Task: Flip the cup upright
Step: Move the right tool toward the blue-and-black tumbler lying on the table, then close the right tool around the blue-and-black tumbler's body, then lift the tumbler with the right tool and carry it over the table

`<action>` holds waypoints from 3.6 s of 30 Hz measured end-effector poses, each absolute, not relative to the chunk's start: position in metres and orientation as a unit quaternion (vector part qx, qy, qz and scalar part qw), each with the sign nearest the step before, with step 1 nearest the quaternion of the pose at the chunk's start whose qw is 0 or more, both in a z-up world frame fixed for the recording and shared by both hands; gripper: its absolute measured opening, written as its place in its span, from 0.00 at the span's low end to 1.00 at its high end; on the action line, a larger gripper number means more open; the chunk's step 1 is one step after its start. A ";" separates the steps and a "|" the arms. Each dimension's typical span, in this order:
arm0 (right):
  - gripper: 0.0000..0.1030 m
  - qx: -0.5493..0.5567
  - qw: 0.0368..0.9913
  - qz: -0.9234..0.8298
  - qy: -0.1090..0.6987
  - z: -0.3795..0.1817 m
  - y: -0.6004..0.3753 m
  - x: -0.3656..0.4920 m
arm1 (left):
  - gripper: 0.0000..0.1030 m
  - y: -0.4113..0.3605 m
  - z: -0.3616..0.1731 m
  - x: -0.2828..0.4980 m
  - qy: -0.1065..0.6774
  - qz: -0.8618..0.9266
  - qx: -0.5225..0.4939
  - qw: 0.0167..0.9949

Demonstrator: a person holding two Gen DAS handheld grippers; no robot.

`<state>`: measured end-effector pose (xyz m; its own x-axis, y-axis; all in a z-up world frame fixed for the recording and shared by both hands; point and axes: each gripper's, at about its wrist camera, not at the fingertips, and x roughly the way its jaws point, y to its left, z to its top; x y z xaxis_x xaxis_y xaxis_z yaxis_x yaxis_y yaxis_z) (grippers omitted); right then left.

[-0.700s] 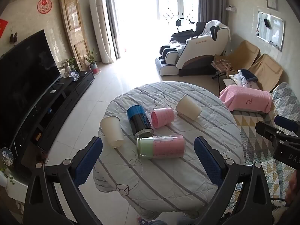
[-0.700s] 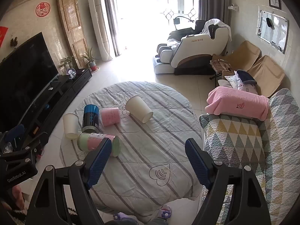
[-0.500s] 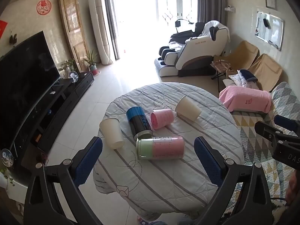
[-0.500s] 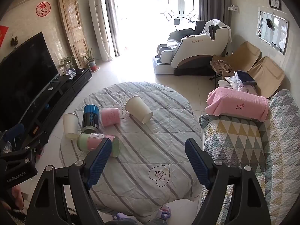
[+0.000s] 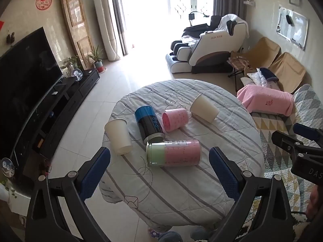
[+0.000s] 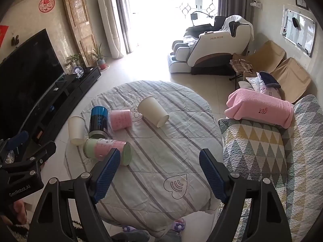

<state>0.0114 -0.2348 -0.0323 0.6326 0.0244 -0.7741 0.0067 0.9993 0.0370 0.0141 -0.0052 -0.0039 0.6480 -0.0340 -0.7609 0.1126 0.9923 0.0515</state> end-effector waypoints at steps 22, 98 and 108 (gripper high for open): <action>0.79 0.018 0.851 0.030 0.525 -0.081 -0.232 0.028 | 0.96 -0.011 -0.049 0.021 0.507 -0.036 0.043 0.860; 0.69 0.056 0.819 0.051 0.569 -0.126 -0.058 0.212 | 1.00 0.155 -0.102 0.160 0.582 -0.044 -0.011 0.812; 0.69 0.094 0.805 -0.020 0.586 -0.114 -0.180 0.154 | 1.00 0.058 -0.089 0.136 0.570 -0.069 0.006 0.818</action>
